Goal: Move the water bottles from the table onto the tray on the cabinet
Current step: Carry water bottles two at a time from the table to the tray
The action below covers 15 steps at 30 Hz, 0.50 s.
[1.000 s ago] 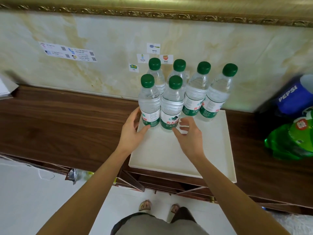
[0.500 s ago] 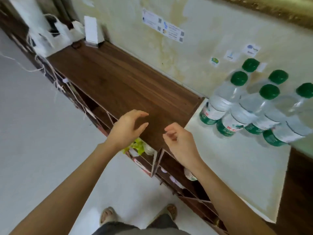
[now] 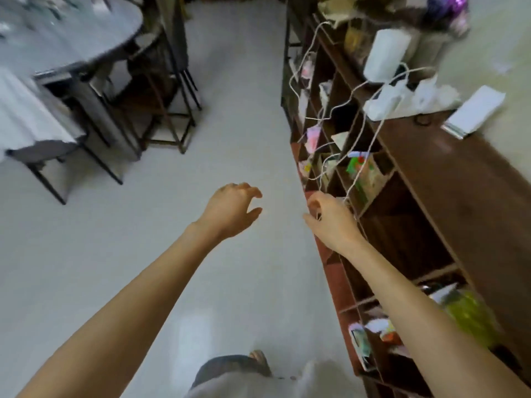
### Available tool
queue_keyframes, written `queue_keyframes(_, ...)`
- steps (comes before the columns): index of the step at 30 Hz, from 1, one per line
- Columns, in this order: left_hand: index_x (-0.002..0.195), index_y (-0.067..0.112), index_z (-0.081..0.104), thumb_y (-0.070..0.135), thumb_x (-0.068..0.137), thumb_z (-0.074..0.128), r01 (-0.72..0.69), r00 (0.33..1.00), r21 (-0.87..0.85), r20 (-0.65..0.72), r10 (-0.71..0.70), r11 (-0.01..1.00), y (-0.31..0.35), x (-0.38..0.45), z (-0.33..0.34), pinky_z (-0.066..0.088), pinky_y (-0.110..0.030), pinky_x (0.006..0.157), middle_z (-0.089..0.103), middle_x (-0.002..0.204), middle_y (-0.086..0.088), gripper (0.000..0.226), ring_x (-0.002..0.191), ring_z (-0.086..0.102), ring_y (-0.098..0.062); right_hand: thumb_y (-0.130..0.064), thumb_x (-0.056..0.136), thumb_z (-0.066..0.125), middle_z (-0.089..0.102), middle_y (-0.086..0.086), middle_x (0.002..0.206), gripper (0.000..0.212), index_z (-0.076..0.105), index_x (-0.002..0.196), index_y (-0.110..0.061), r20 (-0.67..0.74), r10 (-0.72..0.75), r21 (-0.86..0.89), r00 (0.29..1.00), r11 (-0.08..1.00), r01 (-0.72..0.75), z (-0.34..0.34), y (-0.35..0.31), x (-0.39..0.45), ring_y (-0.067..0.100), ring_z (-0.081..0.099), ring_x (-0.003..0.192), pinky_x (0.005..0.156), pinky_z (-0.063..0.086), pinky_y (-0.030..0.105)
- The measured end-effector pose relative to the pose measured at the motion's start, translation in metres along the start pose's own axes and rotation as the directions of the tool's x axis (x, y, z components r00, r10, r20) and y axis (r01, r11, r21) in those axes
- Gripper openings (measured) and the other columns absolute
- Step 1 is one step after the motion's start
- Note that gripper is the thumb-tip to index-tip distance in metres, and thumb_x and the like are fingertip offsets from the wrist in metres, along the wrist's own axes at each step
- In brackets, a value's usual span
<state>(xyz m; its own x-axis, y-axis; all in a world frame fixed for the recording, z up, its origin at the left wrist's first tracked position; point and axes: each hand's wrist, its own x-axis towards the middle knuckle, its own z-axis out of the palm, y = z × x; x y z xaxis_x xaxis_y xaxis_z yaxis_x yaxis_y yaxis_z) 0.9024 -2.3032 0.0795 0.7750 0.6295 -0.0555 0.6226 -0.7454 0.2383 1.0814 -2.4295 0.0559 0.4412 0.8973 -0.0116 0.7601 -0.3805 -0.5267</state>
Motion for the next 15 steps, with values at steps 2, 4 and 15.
queue_keyframes(2,0.131,0.021,0.055,0.035,0.095,0.053,0.107,0.993,-0.032,-0.036,-0.108,0.994,-0.050,-0.003,-0.015,0.043,-0.036,0.098,0.059,0.132,-0.001,0.039,0.118,0.055,-0.025,-0.022,0.088,0.061,0.062,0.007,0.110,0.025,0.058,0.109,-0.010,0.032,-0.083,0.000,0.996,0.997,0.083,0.020,-0.043,0.041,0.026,0.060,0.101,0.083,0.047,0.035)
queue_keyframes(4,0.131,0.022,0.054,0.034,0.095,0.052,0.195,0.977,-0.053,-0.072,-0.199,0.979,-0.096,-0.003,-0.028,0.043,-0.035,0.097,0.058,0.133,0.001,0.039,0.119,0.054,-0.024,-0.023,0.088,0.060,0.063,0.005,0.110,0.023,0.058,0.108,-0.012,0.056,-0.153,0.009,0.987,0.988,0.153,0.040,-0.083,0.084,0.024,0.061,0.098,0.082,0.049,0.035)
queue_keyframes(15,0.132,0.024,0.052,0.035,0.096,0.051,0.560,0.798,-0.163,-0.159,-0.582,0.812,-0.322,0.059,-0.089,0.046,-0.037,0.094,0.055,0.133,0.004,0.038,0.119,0.053,-0.021,-0.024,0.091,0.057,0.061,0.001,0.115,0.024,0.057,0.113,-0.014,0.225,-0.434,0.083,0.872,0.900,0.427,0.154,-0.271,0.329,0.019,0.059,0.099,0.079,0.046,0.030)
